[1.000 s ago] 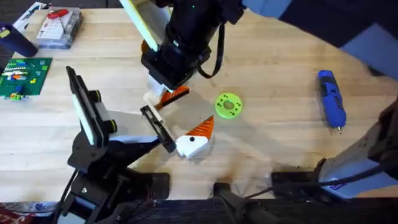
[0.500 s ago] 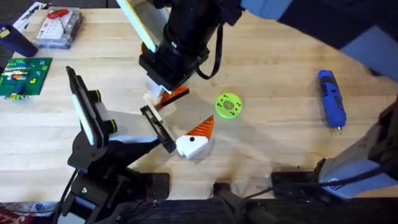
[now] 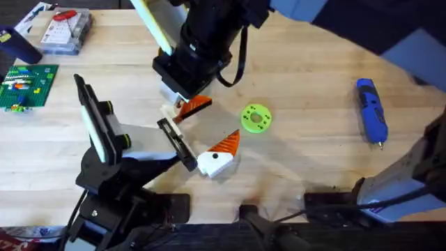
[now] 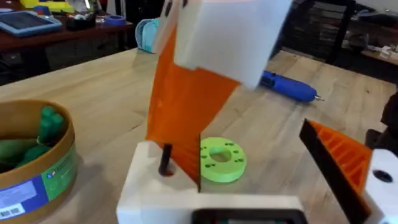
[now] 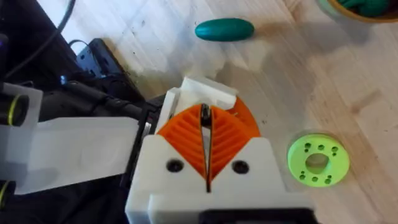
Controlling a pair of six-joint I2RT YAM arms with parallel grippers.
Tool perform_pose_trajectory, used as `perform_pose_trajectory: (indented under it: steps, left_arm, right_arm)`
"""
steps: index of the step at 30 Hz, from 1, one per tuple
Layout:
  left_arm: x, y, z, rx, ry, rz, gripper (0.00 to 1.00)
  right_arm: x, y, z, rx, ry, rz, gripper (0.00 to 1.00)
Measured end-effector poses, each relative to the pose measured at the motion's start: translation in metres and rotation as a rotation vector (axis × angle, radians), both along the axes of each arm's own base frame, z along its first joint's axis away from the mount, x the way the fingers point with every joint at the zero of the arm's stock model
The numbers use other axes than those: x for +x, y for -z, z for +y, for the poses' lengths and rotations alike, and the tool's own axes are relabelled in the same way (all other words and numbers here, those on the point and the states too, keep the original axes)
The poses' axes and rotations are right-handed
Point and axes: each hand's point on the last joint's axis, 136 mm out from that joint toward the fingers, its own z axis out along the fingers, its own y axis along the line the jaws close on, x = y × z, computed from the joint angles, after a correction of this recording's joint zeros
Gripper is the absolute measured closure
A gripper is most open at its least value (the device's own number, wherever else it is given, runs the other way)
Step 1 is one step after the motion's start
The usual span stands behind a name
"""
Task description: Pick up the gripper from the table and insert it into the empty holder that is missing its gripper. Then pick up a screw, insert it into the mounting hole, and use the screwdriver to tighten it. Finally, clean up the table by picking up the vegetable and placing it into the bucket.
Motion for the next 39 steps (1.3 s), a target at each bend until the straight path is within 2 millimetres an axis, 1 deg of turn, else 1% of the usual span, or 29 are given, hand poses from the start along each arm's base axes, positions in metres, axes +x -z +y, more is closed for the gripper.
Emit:
perform_pose_trajectory:
  steps: [9, 32, 39]
  left_arm:
    - [0.000, 0.000, 0.000, -0.001, 0.000, 0.001, 0.007]
    - [0.000, 0.000, 0.000, -0.001, 0.000, 0.002, 0.007]
    - [0.000, 0.000, 0.000, -0.005, -0.002, 0.009, 0.007]
  right_arm:
    - [0.002, 0.008, 0.002, -0.016, 0.001, 0.008, 0.992]
    - [0.000, 0.008, 0.001, -0.021, -0.001, 0.011, 0.992]
    - [-0.001, 0.015, 0.005, -0.033, -0.009, 0.018, 0.992]
